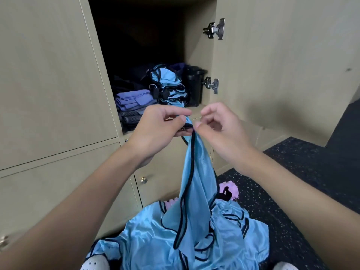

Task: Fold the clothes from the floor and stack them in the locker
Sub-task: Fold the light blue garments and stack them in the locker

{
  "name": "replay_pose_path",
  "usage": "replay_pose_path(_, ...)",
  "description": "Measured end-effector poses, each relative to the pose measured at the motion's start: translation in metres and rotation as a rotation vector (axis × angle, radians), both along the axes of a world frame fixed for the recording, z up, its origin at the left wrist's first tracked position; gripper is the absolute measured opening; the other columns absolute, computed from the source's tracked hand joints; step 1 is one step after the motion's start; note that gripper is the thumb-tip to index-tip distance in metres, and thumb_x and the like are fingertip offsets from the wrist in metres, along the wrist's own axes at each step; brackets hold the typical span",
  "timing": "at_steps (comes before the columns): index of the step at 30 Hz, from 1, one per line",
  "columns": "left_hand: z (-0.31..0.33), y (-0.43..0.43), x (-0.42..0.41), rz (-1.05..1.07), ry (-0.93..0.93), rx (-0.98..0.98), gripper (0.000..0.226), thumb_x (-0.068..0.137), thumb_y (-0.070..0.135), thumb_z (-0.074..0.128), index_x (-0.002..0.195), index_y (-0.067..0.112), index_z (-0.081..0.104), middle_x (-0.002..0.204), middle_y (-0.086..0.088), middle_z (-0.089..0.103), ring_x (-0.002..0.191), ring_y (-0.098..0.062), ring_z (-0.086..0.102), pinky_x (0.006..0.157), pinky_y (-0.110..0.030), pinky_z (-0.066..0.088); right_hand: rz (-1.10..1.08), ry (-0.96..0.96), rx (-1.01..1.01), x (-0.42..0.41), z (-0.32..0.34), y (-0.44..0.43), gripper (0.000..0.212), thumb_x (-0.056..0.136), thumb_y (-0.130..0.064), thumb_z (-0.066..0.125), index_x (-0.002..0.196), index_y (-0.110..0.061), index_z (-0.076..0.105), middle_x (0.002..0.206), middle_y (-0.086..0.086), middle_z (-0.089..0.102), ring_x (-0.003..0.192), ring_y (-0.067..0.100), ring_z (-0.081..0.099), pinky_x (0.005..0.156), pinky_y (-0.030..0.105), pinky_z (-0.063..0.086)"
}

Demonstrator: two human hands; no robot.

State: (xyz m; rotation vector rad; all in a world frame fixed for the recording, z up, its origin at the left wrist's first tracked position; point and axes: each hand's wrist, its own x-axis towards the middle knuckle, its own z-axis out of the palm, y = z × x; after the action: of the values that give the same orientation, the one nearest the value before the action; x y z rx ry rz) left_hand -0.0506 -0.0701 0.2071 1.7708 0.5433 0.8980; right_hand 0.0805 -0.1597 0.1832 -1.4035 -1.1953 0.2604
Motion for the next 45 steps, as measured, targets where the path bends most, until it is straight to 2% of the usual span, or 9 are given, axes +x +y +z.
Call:
replay_pose_path(6,0.015,-0.009,-0.006,-0.083,0.022,0.097,0.034,0.093,-0.007,0.057,0.117,0.013,0.071,0.103,-0.012,0.076,0.096,-0.019,0.074,0.1,-0.035,0.053,-0.03,-0.019,0.011,-0.01,-0.007,0.003,0.027,0.086,-0.008,0.072,0.086,-0.029,0.055,0.082,-0.002,0.063,0.075,0.013,0.06,0.071,0.024,0.046)
replay_pose_path(10,0.026,-0.01,-0.005,0.041,0.006,0.323,0.03,0.092,0.0,0.063,0.112,0.021,0.073,0.095,0.004,0.075,0.085,-0.007,0.071,0.088,-0.025,0.056,-0.053,0.046,0.09,-0.009,0.014,0.0,0.022,0.092,-0.003,0.063,0.078,-0.021,0.058,0.071,0.003,0.063,0.063,0.01,0.057,0.065,0.036,0.053)
replay_pose_path(16,0.052,-0.009,0.005,0.335,-0.137,0.745,0.01,0.092,0.022,0.064,0.093,0.023,0.074,0.099,0.013,0.048,0.099,-0.01,0.054,0.084,-0.021,0.041,0.045,0.166,0.28,-0.013,0.052,-0.006,0.019,0.093,-0.001,0.061,0.081,-0.016,0.061,0.059,-0.014,0.055,0.055,0.001,0.048,0.055,0.015,0.041)
replay_pose_path(21,0.048,-0.004,0.008,0.259,-0.153,0.564,0.018,0.098,0.014,0.056,0.083,0.022,0.063,0.075,0.003,0.065,0.066,-0.01,0.058,0.061,-0.03,0.048,0.124,0.155,0.078,-0.009,0.041,-0.007,0.009,0.093,-0.008,0.065,0.09,-0.015,0.07,0.074,-0.003,0.067,0.065,0.004,0.06,0.061,0.016,0.047)
replay_pose_path(31,0.066,0.008,-0.005,0.418,-0.36,0.383,0.015,0.096,0.01,0.054,0.085,0.015,0.064,0.063,0.01,0.057,0.056,-0.003,0.048,0.053,-0.021,0.039,0.112,-0.026,-0.103,0.0,0.03,-0.017,0.011,0.095,-0.019,0.063,0.087,-0.013,0.068,0.075,0.001,0.058,0.066,0.008,0.047,0.064,0.023,0.038)
replay_pose_path(35,0.054,0.009,-0.009,0.296,-0.075,0.419,0.015,0.09,0.027,0.063,0.078,0.024,0.072,0.079,0.01,0.072,0.074,0.002,0.061,0.074,-0.022,0.05,0.085,-0.083,-0.098,0.002,0.023,-0.017,0.011,0.095,-0.012,0.062,0.086,-0.007,0.065,0.076,0.003,0.059,0.063,0.003,0.047,0.059,0.016,0.039)
replay_pose_path(39,0.046,-0.002,-0.015,0.019,0.336,0.449,0.044,0.072,0.062,0.071,0.095,0.025,0.075,0.095,0.015,0.073,0.09,0.007,0.064,0.077,-0.006,0.045,0.086,-0.131,-0.122,0.003,0.015,-0.013,0.013,0.097,-0.011,0.059,0.088,-0.004,0.065,0.081,0.018,0.066,0.068,0.021,0.052,0.066,0.035,0.042)
replay_pose_path(42,0.042,-0.007,-0.02,-0.118,0.478,0.471,0.032,0.078,0.044,0.08,0.08,0.013,0.075,0.076,-0.005,0.071,0.064,-0.014,0.061,0.06,-0.027,0.046,0.073,-0.107,-0.102,0.006,0.014,-0.012,0.014,0.097,-0.013,0.059,0.086,-0.009,0.066,0.09,0.026,0.067,0.071,0.021,0.054,0.069,0.037,0.043)
replay_pose_path(45,0.04,-0.005,-0.022,-0.048,0.438,0.472,0.029,0.086,0.022,0.075,0.065,0.004,0.067,0.057,-0.011,0.056,0.047,-0.012,0.045,0.045,-0.023,0.035,0.07,-0.105,-0.1,0.009,0.013,-0.014,0.012,0.096,-0.014,0.061,0.085,-0.011,0.065,0.084,0.021,0.067,0.069,0.015,0.053,0.067,0.031,0.043)
